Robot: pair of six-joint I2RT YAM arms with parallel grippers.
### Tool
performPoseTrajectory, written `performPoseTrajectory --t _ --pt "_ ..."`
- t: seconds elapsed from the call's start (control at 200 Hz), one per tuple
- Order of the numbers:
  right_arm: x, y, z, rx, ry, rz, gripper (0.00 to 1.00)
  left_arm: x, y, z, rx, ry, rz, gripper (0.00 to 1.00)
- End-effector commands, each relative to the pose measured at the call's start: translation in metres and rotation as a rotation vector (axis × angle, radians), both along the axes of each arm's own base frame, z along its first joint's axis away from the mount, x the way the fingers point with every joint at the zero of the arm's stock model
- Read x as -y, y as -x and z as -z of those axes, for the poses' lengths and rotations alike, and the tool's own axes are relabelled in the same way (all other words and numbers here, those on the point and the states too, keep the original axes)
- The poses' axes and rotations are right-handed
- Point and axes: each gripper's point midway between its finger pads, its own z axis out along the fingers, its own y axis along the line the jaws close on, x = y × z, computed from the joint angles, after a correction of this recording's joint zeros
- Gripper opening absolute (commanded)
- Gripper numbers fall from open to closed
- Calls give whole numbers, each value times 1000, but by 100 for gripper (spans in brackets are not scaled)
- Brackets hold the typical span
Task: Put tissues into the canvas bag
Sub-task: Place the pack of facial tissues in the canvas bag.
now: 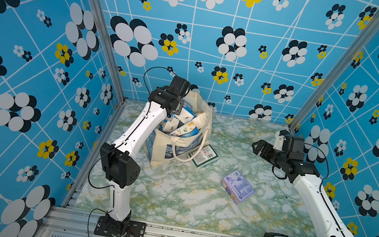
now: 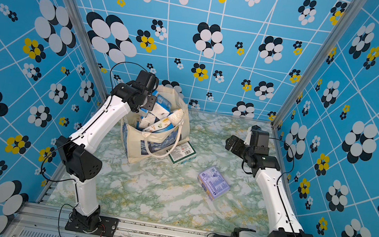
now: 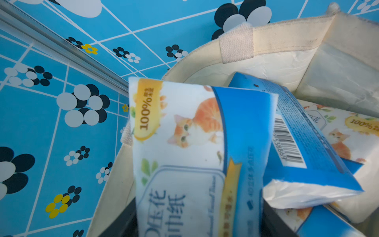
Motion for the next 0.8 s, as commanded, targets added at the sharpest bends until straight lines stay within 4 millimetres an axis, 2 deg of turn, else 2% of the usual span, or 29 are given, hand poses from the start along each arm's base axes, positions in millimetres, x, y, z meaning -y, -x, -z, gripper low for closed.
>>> performPoseTrajectory --t 0.0,0.085,0.2,0.275,0.405,0.56,0.705,0.795 --pt "-7 1 -8 13 -15 -26 99 6 20 9 -104 13 7 55" --pt "-9 0 -9 14 -21 -33 99 7 31 20 -171 39 9 46" --pt "-13 0 -8 12 -22 -45 99 10 42 36 -263 93 18 45" --pt "-15 0 -8 10 -20 -56 99 2 42 41 -277 66 -8 52" --pt "-16 1 -9 12 -12 -61 99 -20 40 36 -250 12 -75 73" --pt "-17 3 -9 11 -4 -67 99 -35 40 37 -255 0 -115 80" --pt "-19 3 -9 9 2 -76 99 -35 39 34 -215 7 -122 100" --pt "-19 4 -8 6 8 -80 99 -32 39 18 -129 58 -109 99"
